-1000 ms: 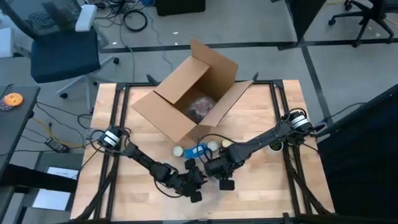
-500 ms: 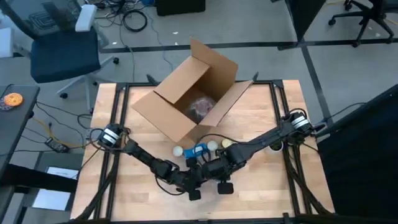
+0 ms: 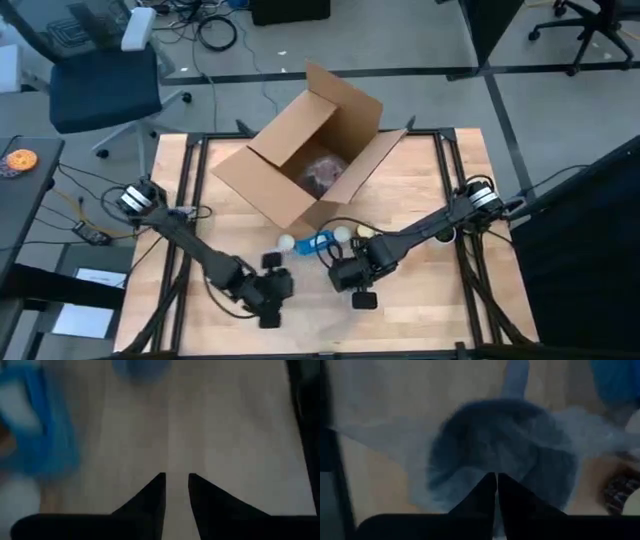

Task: Wrap mug
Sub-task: Wrap the purple mug with the bubble wrap

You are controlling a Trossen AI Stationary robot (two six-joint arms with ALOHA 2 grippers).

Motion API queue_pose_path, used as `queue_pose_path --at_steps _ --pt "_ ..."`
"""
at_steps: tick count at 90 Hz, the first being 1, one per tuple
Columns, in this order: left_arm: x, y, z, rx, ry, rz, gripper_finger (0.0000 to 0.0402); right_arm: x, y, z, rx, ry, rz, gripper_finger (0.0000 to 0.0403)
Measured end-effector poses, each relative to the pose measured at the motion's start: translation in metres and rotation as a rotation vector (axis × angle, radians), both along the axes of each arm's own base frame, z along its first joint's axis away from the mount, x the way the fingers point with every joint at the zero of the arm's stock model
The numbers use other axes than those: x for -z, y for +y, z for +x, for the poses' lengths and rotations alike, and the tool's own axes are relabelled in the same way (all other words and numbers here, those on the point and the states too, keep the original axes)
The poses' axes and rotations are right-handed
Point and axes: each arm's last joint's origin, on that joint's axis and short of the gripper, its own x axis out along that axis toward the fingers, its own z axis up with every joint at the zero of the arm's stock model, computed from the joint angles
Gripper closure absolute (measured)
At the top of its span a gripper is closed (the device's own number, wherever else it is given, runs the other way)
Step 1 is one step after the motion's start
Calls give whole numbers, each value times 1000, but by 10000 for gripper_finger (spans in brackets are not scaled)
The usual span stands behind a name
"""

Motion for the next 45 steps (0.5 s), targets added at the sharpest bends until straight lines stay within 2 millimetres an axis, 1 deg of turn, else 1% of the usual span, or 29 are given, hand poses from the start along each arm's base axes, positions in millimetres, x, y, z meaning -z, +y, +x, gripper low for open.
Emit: queue_pose_path --at_steps 7,13,23,29,36,45 --pt "4 -5 -16 -21 84 27 331 7 -1 1 9 -10 18 403" --pt "8 -8 -25 -46 115 39 331 12 -1 2 10 -25 36 403" --pt "16 -10 -39 -78 161 67 331 12 0 3 7 -36 40 403" --pt "18 -10 -43 -101 173 70 331 6 0 4 6 -41 17 403" --pt "18 -10 -49 -109 189 80 331 -8 5 5 1 -72 -11 403" --pt "9 -6 -58 -136 208 94 331 -29 12 3 -17 -95 -70 403"
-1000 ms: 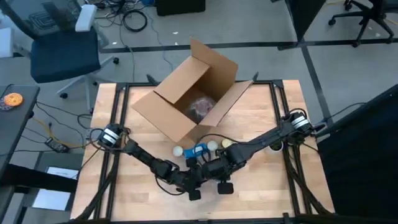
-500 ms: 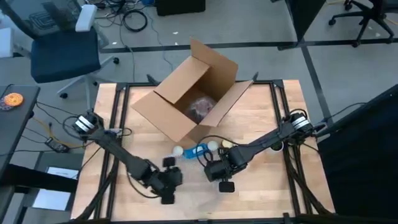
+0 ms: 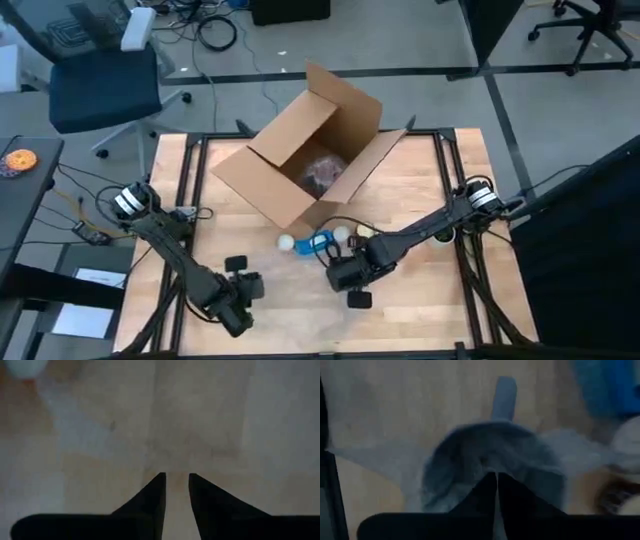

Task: Wrap mug
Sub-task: Wrap the purple mug with the bubble wrap

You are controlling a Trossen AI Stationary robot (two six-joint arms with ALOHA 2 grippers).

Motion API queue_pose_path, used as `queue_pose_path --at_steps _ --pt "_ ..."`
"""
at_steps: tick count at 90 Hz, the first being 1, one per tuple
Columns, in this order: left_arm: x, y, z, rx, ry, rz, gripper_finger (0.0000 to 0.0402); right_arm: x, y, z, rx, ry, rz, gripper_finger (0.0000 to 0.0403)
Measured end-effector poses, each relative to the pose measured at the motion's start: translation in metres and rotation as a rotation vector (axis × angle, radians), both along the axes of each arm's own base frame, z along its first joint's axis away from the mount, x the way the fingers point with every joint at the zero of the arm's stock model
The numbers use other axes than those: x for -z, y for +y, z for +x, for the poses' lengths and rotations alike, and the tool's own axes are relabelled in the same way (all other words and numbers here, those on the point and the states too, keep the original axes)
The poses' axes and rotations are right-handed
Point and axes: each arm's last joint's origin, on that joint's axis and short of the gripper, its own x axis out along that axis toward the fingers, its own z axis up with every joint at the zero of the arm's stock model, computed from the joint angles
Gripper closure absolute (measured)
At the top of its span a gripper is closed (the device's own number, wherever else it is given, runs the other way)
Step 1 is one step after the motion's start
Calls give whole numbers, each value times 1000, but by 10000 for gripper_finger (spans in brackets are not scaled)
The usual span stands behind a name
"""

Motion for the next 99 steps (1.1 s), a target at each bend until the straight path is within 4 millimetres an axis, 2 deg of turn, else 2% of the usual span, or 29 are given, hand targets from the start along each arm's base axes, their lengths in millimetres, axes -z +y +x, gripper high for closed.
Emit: queue_pose_path --at_steps 18,26,36,46,61,80,99 --pt "-21 13 -10 -57 -71 30 324 -40 22 -5 -30 -116 -61 403" --pt "-21 17 -10 -71 -109 -1 304 -52 32 -9 -47 -170 -64 403" --pt "-10 29 -15 -97 -125 -23 267 -58 44 -14 -73 -206 -61 403" --pt "10 47 -19 -149 -120 -25 228 -59 53 -18 -94 -213 -55 403" --pt "34 73 -10 -163 -184 -56 187 -59 56 -20 -78 -216 -45 403" --pt "66 95 -5 -161 -211 -48 181 -59 55 -20 -69 -217 -42 403" --pt "81 98 1 -190 -305 -65 183 -59 59 -21 -77 -232 -31 403"
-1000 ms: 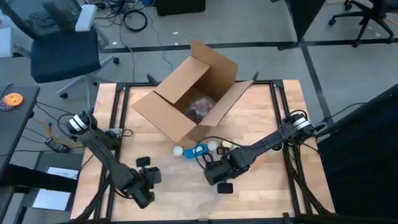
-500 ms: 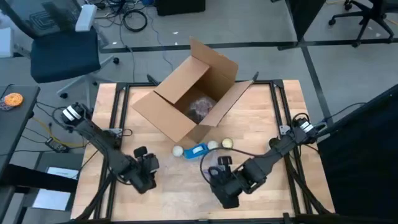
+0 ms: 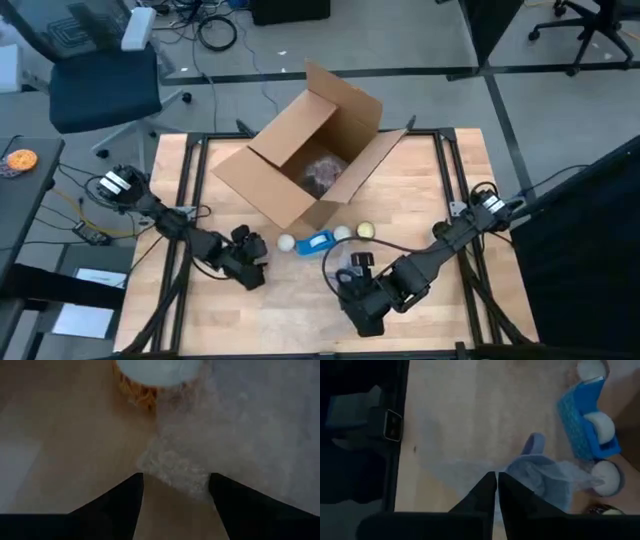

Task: Wrap mug
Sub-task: Wrap the purple mug with the bubble wrap

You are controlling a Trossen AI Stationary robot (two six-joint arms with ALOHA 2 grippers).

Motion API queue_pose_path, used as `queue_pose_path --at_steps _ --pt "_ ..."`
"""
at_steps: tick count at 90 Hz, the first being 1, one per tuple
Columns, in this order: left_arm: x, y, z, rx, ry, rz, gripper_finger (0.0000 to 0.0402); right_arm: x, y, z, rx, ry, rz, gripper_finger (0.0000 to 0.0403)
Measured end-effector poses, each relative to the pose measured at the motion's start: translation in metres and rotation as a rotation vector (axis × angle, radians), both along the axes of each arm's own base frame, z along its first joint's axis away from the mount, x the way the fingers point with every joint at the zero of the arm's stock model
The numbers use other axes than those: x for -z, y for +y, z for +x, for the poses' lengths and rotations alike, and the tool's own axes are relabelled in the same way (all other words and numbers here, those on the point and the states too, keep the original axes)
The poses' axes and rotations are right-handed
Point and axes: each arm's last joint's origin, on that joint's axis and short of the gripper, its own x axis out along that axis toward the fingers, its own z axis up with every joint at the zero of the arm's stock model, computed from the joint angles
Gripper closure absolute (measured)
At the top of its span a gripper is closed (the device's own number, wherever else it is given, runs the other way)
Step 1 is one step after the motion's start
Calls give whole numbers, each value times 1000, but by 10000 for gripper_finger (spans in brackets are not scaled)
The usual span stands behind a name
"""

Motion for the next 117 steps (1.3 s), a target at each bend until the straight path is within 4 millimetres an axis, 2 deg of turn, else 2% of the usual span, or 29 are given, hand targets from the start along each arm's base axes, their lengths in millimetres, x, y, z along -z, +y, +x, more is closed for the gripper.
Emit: queue_pose_path --at_steps 8,16,24,33,37,48,71,92,117 --pt "1 -1 3 15 -35 6 190 -1 3 0 -11 -19 10 403" --pt "2 -2 4 27 -35 12 220 -2 6 0 -20 -32 19 403" --pt "2 -2 4 31 -35 2 279 -2 10 -2 -31 -41 26 403" --pt "-2 -5 8 3 -69 -62 370 -2 13 -4 -40 -40 25 403" --pt "-9 -10 13 24 -84 -130 387 -2 14 -5 -43 -42 26 403" --pt "-44 -31 31 137 -197 -210 398 -5 18 -2 -46 -83 57 403" --pt "-112 -55 59 255 -331 -134 401 -11 24 4 -87 -170 92 403" --pt "-140 -65 67 317 -441 -110 402 -11 25 3 -93 -178 95 403" --pt "-152 -66 74 277 -583 -106 401 -11 32 -1 -106 -181 99 403"
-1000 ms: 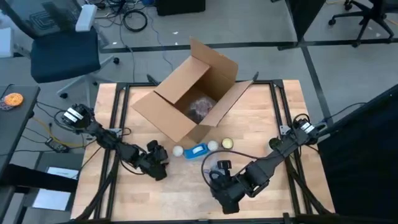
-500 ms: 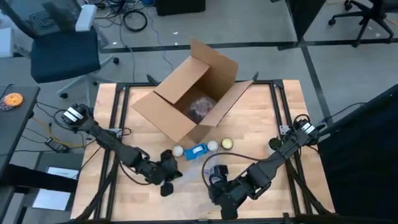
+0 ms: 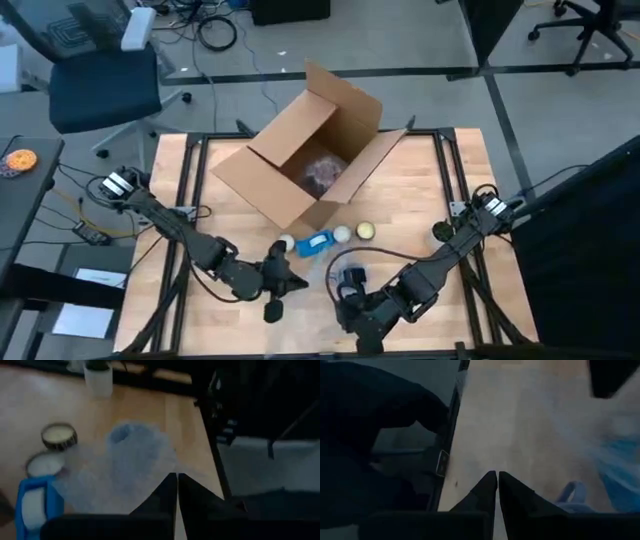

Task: Wrap mug
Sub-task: Wrap the purple mug with the bubble wrap

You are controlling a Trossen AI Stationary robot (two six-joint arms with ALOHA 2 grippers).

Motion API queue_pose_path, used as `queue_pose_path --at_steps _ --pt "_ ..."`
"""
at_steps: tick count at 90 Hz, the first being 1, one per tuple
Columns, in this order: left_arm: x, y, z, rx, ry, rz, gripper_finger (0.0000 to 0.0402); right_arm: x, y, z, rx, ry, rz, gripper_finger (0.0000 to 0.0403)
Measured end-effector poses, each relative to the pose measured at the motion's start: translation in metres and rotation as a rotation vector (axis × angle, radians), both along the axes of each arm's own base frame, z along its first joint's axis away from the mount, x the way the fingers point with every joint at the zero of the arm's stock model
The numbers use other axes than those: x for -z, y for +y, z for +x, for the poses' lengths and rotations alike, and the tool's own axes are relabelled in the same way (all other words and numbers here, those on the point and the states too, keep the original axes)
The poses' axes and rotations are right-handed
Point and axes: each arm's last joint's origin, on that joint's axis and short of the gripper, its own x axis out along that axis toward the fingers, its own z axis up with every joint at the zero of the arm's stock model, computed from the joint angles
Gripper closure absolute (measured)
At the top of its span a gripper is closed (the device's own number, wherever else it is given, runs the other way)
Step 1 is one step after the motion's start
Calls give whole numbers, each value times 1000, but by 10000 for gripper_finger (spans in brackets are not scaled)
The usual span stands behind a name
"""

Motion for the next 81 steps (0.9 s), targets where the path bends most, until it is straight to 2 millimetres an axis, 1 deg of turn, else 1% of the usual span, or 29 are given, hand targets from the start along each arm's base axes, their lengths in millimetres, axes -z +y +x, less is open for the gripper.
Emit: queue_pose_path --at_steps 9,22,32,40,50,60,67,81 --pt "-3 0 2 5 -38 3 402 6 4 -4 10 -7 -36 400" --pt "-8 1 4 2 -80 5 402 24 4 -11 59 61 -55 383" --pt "-8 7 8 -78 -104 40 402 43 0 -15 119 130 -68 363" --pt "-7 16 13 -164 -110 65 401 51 -1 -16 147 145 -66 347" --pt "-9 27 20 -210 -134 53 401 53 0 -18 176 127 -77 331" --pt "-11 34 25 -202 -146 37 402 52 1 -22 196 101 -137 323" --pt "-11 36 26 -196 -145 32 401 49 0 -27 221 94 -207 323" --pt "-3 35 35 -200 -157 22 401 48 -1 -30 262 53 -266 323"
